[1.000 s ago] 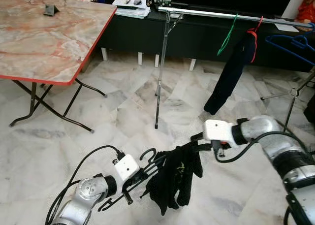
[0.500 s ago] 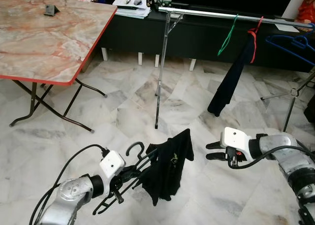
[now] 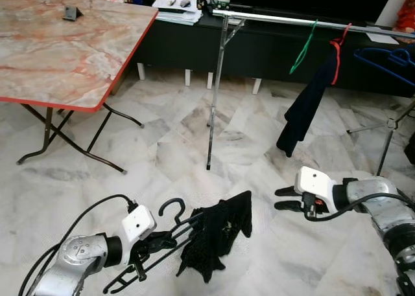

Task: Hang hanger

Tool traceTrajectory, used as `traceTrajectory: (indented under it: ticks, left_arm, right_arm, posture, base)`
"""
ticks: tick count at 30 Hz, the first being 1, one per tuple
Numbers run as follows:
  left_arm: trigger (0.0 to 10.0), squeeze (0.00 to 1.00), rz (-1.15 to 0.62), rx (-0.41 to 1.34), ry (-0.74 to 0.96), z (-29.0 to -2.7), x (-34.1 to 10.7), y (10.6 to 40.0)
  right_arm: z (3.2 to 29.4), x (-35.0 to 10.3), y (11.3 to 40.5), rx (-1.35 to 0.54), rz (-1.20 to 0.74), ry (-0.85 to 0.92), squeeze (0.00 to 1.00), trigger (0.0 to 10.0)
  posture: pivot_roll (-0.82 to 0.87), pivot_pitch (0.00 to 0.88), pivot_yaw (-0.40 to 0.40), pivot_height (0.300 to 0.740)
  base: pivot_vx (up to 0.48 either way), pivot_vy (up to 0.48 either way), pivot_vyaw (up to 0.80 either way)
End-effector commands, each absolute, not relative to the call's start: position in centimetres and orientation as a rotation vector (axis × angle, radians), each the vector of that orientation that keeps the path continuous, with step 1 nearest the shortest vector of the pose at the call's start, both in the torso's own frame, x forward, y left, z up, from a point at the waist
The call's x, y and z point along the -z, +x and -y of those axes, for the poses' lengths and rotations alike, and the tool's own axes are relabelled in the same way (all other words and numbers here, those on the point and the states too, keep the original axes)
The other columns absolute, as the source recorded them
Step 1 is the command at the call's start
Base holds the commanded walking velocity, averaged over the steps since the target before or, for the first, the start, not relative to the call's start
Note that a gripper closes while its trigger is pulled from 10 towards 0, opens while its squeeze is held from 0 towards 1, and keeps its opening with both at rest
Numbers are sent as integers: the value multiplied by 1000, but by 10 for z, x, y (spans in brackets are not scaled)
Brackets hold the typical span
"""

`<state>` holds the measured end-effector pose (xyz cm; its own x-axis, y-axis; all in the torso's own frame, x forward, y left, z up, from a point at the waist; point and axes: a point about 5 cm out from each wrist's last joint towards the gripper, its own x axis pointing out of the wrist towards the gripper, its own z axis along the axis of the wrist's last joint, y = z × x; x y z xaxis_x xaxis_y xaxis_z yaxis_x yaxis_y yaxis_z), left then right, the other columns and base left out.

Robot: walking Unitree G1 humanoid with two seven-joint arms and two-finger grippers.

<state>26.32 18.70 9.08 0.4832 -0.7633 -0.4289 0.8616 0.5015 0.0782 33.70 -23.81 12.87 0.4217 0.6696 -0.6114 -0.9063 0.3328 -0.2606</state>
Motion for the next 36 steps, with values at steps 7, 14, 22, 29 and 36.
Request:
traceTrajectory:
  ticks: [7, 14, 22, 29, 36]
  left_arm:
    - [0, 0, -289, 1038, 298, -188, -113, 268]
    - [0, 0, -281, 1073, 269, -188, -117, 265]
    - [0, 0, -277, 1140, 252, -184, -123, 262]
    - [0, 0, -269, 1187, 237, -178, -128, 260]
    - [0, 0, -261, 1213, 234, -172, -131, 260]
  right_arm:
    - [245, -115, 331, -1032, -488, -643, 0, 10000]
    - [252, -109, 327, -998, -522, -692, 0, 10000]
    - [247, -104, 328, -956, -492, -674, 0, 10000]
    - [244, -103, 332, -917, -473, -679, 0, 10000]
    - [238, -99, 331, -931, -460, -645, 0, 10000]
  posture:
    - [61, 122, -109, 740]
    - [59, 119, -110, 740]
    - [66, 111, -106, 740]
    - [69, 111, -104, 740]
    - [74, 120, -103, 740]
  base:
    - [0, 0, 0]
    - [0, 0, 0]
    - [0, 0, 0]
    - [0, 0, 0]
    - [0, 0, 0]
